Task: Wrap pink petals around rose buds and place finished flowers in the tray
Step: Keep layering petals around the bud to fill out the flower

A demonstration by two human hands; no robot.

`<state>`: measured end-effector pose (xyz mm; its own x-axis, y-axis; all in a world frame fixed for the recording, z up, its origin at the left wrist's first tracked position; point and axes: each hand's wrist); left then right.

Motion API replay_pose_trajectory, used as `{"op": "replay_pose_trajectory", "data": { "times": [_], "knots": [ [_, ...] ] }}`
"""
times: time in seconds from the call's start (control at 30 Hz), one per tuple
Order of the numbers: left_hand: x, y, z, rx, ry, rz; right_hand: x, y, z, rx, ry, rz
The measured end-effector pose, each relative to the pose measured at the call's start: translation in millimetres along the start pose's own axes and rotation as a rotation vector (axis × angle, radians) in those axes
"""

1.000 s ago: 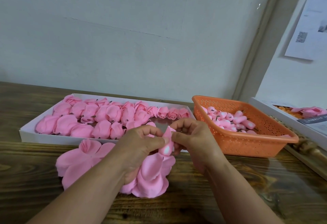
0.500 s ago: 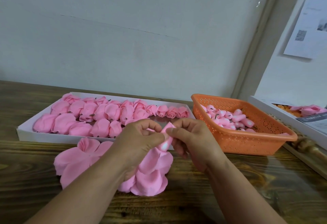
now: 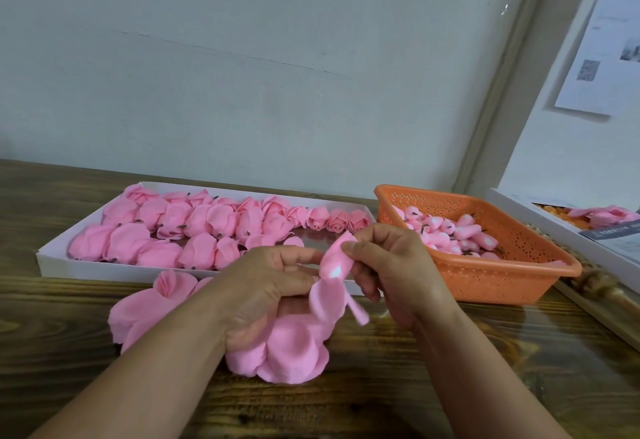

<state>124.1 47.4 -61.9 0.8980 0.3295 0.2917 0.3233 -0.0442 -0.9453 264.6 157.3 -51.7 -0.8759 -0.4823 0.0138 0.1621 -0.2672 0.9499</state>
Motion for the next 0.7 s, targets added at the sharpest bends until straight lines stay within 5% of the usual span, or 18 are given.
{"op": "replay_pose_trajectory", "data": {
  "times": [0.3, 0.7],
  "knots": [
    [2, 5, 2, 0.054, -0.083, -0.020, 5, -1, -1, 0.022, -0.005, -0.051],
    [-2, -3, -3, 0.238, 0.047, 0.154, -6, 3, 2, 0.072, -0.006, 0.098]
  ]
}}
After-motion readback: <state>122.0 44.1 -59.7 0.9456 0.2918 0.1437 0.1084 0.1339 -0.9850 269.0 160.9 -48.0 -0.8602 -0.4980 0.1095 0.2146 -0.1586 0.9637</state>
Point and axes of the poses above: each hand's wrist, its own z-axis towards the middle knuckle, its own x-axis out of the palm, y = z × x, and after that the axes turned 12 degrees about -y, right-handed
